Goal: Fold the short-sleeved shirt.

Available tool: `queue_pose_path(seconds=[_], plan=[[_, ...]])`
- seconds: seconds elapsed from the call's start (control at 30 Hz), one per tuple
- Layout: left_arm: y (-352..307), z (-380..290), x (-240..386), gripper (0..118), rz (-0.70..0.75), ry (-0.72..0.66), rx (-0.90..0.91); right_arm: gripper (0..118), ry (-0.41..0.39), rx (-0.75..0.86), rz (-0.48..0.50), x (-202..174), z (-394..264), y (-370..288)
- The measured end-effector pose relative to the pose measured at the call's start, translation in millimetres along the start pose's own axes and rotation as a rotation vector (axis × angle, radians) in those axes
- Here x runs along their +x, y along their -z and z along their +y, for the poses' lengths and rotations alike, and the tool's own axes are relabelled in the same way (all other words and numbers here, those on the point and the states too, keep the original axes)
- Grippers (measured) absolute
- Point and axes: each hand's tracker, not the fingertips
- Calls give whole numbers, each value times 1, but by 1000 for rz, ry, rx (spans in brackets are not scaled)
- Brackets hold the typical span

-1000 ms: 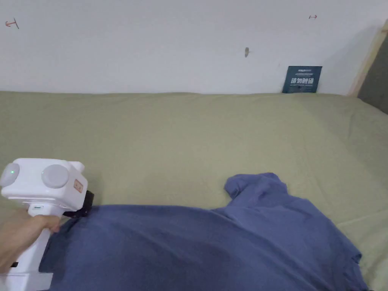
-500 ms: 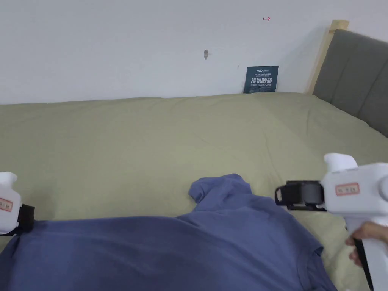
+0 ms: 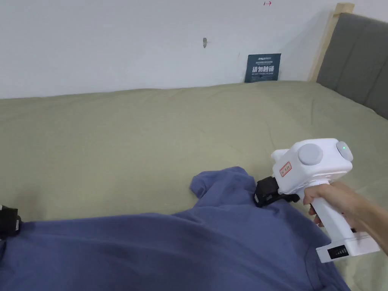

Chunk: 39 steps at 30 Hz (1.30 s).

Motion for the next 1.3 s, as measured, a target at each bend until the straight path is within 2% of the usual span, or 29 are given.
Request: queue_pose_path(seconds=[0.07,0.1,0.13,0.17,0.2,0.23,0.3,0.47,0.57,0.73,0.93,1.13,1.3], plan=[[-9,-10,10,3,3,-1,4,3,-29,5,67,-6,-1,2],[-9,-11,10,3,1,-7,4,2,-22,0,47,-10,3,-5],[-7,-10,8,3,2,-8,4,2,-56,-27,63,-12,2,-2],[-4,-9,3,3,7,-14,0,2,-83,-40,24,-13,1,3],[-4,-9,2,3,6,-19,-4,2,-67,-13,-20,-11,0,3],[-4,-10,1,3,6,-20,-6,2,-46,-1,6,-29,3,-14],[-7,-10,-3,3,2,-29,-9,2,4,55,28,-29,0,-27],[-41,-7,-8,3,2,-39,56,2,-33,86,5,-35,0,-76],[-82,-4,3,3,5,-37,103,2,-3,154,25,-34,9,-113],[-145,15,2,3,27,-17,216,2,-17,254,8,-38,17,-181],[-224,47,-2,3,54,-53,360,2,57,394,6,-42,39,-264],[-286,109,-2,3,117,-91,497,2,88,522,-24,-58,92,-338],[-333,171,7,3,178,-79,615,2,134,675,-44,-64,160,-412]])
